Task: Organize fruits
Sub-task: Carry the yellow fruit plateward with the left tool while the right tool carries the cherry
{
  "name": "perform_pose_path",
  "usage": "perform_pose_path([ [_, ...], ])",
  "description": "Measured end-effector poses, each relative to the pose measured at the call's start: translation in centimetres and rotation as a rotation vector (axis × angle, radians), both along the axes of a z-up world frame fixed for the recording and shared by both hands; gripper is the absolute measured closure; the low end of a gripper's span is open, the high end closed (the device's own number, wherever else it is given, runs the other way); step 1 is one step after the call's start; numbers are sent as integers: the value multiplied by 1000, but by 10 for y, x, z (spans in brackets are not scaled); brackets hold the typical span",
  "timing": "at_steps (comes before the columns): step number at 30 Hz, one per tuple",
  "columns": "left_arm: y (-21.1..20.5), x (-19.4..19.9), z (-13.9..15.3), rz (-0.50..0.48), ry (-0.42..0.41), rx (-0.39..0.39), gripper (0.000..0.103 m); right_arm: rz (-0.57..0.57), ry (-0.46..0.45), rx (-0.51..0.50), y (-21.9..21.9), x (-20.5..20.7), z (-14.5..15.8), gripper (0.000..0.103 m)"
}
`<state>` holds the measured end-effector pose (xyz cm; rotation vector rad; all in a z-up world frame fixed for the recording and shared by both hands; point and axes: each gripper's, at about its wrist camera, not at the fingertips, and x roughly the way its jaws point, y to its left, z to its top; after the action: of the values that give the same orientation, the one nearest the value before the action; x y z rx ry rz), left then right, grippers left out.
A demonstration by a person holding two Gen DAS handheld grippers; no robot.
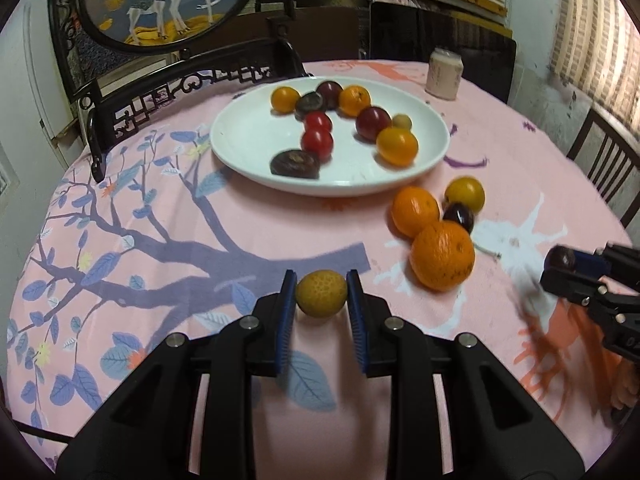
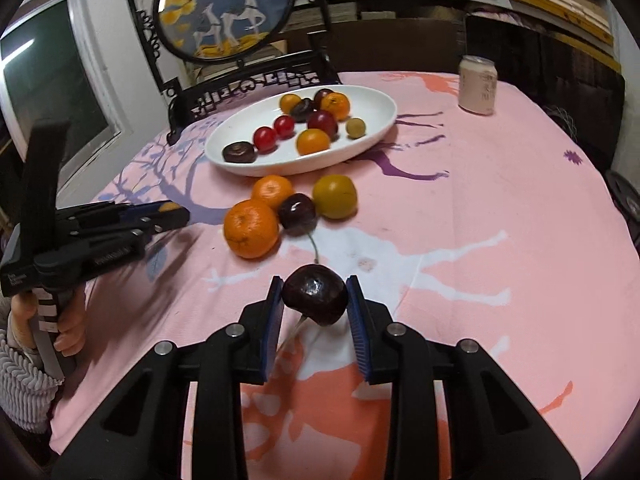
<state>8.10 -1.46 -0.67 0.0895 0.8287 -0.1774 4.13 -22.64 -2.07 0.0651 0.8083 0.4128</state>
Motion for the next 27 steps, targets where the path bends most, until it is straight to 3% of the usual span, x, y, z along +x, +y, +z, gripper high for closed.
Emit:
perform_pose_path([
  [4, 12, 22, 21, 51, -26, -24, 77, -13, -10, 39, -1, 22, 22, 71],
  [8, 17, 57, 50, 100, -80, -17, 77, -39, -95, 60, 5, 59, 67, 71],
  [10, 16, 75, 59, 116, -99, -22, 78, -40, -96, 93, 11, 80, 76, 71],
  [13, 15, 98, 57, 132, -88, -38, 78, 2, -59, 103, 41, 114, 67, 71],
  [20, 16, 136, 11, 144, 12, -26, 77, 74, 30, 55, 86, 148, 28, 69],
  [21, 16, 136, 9, 145, 9, -20, 73, 82, 33, 56, 87, 149, 28, 65],
  [22, 17, 136, 8, 147, 4, -17, 67, 88, 31, 57, 86, 149, 28, 54],
  [23, 18, 135, 10, 153, -4, -21, 52, 81, 21, 56, 84, 147, 29, 44],
  [24, 19, 133, 12, 160, -22, -26, 45, 68, 5, 56, 81, 145, 31, 44],
  [27, 18, 127, 18, 163, -51, -13, 44, 53, -20, 59, 73, 141, 36, 44],
])
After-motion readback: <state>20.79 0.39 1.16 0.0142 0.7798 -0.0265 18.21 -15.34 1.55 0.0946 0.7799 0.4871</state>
